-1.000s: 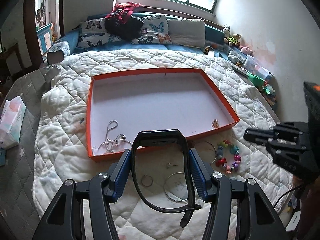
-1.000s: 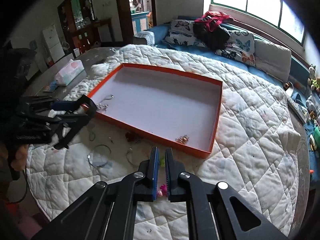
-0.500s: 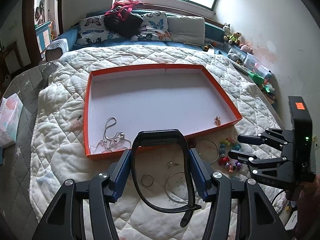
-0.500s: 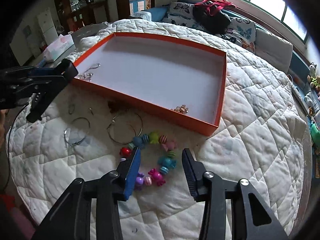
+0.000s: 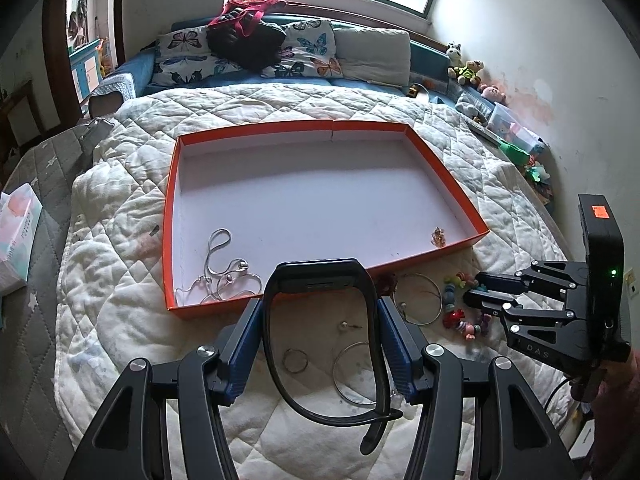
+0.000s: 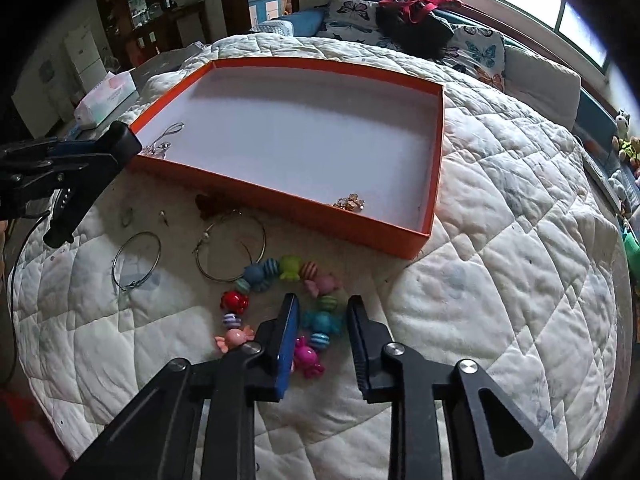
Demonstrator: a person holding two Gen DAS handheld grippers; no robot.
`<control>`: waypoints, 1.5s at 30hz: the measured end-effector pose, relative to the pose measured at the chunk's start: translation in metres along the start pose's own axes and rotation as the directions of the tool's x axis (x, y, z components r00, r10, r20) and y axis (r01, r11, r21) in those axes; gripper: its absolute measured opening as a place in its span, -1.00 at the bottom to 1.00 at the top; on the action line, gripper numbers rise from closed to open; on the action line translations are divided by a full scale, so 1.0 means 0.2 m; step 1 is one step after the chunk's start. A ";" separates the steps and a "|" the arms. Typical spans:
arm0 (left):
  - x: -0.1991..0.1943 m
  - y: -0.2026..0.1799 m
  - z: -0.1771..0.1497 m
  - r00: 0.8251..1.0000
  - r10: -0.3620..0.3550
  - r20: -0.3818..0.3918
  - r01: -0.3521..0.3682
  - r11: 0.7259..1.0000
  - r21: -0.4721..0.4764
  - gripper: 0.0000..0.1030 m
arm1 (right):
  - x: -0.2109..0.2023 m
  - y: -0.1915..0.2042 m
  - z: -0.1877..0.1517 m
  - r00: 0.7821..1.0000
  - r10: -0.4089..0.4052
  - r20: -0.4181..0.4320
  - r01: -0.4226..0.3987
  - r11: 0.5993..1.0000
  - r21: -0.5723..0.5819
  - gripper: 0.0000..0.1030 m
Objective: Organize jewelry
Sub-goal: 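Carry the watch band and beaded bracelet into the orange tray and open both tools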
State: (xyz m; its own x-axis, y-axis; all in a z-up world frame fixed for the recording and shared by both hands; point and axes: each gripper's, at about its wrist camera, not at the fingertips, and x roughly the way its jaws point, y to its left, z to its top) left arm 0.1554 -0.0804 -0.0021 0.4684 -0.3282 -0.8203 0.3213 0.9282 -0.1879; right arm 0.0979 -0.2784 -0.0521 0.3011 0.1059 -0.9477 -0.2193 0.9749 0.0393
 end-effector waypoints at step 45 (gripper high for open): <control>0.58 0.24 0.59 0.998 0.021 -0.066 -0.023 0.999 -0.032 0.17 | 0.21 -0.13 0.60 0.995 -0.072 0.074 0.067 0.995 0.072 -0.56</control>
State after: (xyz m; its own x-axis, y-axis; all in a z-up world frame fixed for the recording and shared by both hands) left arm 0.3209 -0.0947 -0.0422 0.4196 -0.2964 -0.8579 0.2841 0.9406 -0.1860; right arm 0.2271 -0.2754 -0.0551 0.3838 0.0493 -0.9221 -0.1311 0.9914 -0.0015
